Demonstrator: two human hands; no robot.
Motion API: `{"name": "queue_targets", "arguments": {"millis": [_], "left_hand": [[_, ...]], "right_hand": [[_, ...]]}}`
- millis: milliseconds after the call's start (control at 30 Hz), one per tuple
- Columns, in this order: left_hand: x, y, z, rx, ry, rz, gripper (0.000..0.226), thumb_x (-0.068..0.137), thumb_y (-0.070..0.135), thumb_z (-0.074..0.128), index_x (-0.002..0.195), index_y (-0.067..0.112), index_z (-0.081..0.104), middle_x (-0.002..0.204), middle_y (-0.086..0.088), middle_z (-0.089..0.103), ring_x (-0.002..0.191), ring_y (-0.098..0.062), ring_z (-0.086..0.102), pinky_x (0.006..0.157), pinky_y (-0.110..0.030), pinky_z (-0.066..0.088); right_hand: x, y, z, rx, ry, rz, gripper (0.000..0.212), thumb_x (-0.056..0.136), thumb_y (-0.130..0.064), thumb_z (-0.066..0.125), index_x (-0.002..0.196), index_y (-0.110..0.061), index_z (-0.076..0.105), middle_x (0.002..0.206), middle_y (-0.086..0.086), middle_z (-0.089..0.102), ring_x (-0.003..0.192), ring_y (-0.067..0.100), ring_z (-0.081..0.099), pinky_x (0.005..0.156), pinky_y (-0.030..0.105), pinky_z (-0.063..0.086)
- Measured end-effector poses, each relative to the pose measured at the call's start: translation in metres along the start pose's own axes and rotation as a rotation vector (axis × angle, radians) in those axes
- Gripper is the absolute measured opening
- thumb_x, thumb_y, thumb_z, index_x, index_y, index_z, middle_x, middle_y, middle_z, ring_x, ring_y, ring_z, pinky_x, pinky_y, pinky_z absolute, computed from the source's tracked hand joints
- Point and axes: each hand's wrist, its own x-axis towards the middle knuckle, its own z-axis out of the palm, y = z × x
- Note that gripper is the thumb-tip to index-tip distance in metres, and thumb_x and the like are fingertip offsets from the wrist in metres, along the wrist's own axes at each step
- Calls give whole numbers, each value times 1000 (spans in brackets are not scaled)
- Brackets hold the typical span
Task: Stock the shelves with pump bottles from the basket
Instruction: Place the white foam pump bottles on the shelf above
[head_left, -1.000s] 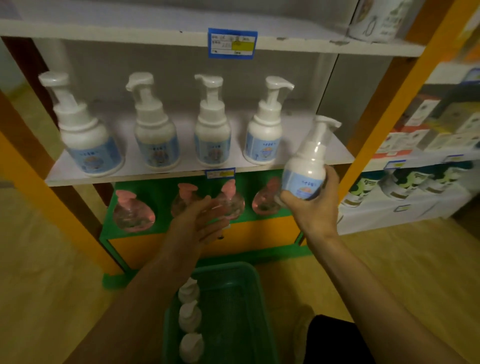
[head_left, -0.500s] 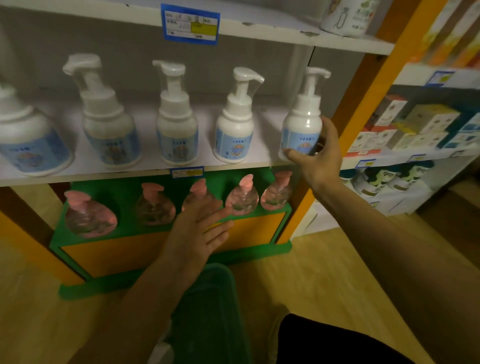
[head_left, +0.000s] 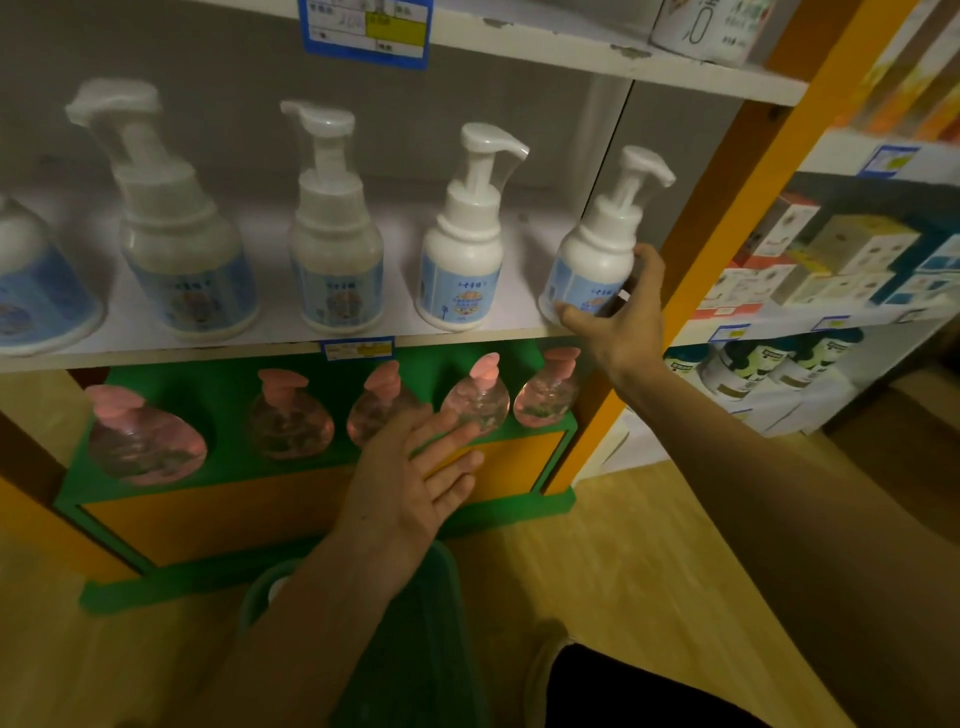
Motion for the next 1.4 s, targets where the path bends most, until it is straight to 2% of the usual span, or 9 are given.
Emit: {"name": "queue_targets", "arguments": {"millis": [400,500,733,833,900,1000,1233,1333,1400], "left_hand": [[-8,4,-7,50,36,14,30,92,37,50,103,14,66,94,-3,74,93,-22,66,77,-33,50],[-11,7,-14,78,49,12,32,92,38,50,109,14,64,96,-2,74,95,-22,65,73,-32,48],[-29,8,-30,159,77,38,28,93,35,47,106,15,63,101,-3,71,96,-23,63,76,-33,47],[-44,13,-39,229,85,75,25,94,32,46,104,17,63,105,-3,69,100,-23,62,80,-33,47],[-55,18,-50,274,96,93,25,95,32,43,105,18,62,107,-1,68,99,-21,62,80,-32,46],[-65,20,-69,347,171,109,19,94,29,46,97,18,61,94,-1,68,80,-18,60,69,-28,44],[-78,-17,-143,624,385,30,12,94,23,53,89,15,62,94,-7,67,74,-20,63,60,-26,47],[-83,-38,-187,787,465,14,19,95,22,53,99,6,62,84,-8,65,68,-17,61,55,-26,52],[-82,-54,-215,920,480,-19,22,93,24,54,93,4,63,82,-18,65,68,-22,61,65,-40,57]], "right_hand": [[2,6,1,-61,-116,113,96,73,-3,78,145,-21,18,131,3,52,116,17,53,90,20,51],[-23,9,6,-135,-89,142,103,76,-5,75,150,-26,6,145,4,42,133,19,41,106,36,42],[-125,-21,38,-47,-5,161,60,88,-13,62,141,-17,34,133,6,53,122,18,51,100,36,47],[-134,-52,45,2,-62,128,41,90,-12,60,129,-13,48,108,0,61,99,8,58,88,16,49],[-136,-68,49,82,-128,111,28,88,-7,60,116,-12,56,87,-5,60,82,9,60,76,15,52],[-160,-70,65,119,-314,182,13,86,-5,61,88,-17,62,69,-1,60,66,18,58,71,41,54],[-270,-35,113,-179,-713,232,13,89,-10,60,99,-10,68,92,1,66,82,9,56,69,18,43],[-306,-2,112,-307,-887,241,14,92,-12,56,100,-7,67,97,8,68,86,16,60,81,31,52],[-320,21,111,-394,-992,266,15,92,-12,56,102,-7,65,99,12,67,86,18,59,85,36,52]]}}
